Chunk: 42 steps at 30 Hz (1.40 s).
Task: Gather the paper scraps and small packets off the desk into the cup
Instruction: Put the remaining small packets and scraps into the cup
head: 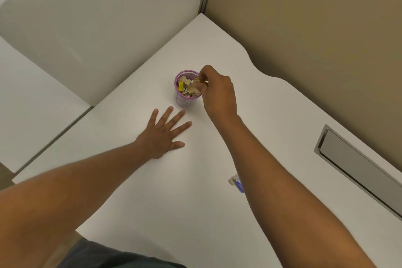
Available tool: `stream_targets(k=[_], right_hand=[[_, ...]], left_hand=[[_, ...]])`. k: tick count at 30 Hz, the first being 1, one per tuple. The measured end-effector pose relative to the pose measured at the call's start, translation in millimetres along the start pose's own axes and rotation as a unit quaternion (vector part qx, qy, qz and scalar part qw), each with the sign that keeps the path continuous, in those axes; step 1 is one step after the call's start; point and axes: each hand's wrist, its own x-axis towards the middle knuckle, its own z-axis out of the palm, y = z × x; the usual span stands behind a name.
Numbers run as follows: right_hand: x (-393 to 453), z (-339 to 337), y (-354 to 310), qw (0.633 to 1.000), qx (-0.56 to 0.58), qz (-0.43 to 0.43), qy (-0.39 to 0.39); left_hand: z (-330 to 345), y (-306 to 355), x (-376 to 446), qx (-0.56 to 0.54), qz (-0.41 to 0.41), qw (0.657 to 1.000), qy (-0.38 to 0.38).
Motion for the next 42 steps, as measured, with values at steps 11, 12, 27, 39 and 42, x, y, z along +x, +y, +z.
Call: stream_targets(k=[11,12,27,39,42], right_hand=[[31.6,40.5,12.2,0.972,-0.213,-0.080,-0.063],[31.6,41.2,14.0,0.967,-0.226,-0.089,-0.069],[-109.7,-56.0,102.6,0.977,0.083,0.197,0.000],[-248.8,9.5,119.9,0.963,-0.052,0.223,-0.142],[-247.6,22.9,109.6,0.969,-0.066,0.196,-0.133]], left_hand=[[0.3,-1.1,0.0,-0.007,0.000,1.000,0.006],[0.5,-1.3,-0.3,-0.006,0.001,1.000,0.008],[-8.5,2.3,-5.9,0.031,-0.002,0.999,0.010],[-11.4,2.2,-4.2,-0.001,0.029,0.999,0.022],[-10.1,2.0,-4.5,-0.007,0.023,0.999,0.021]])
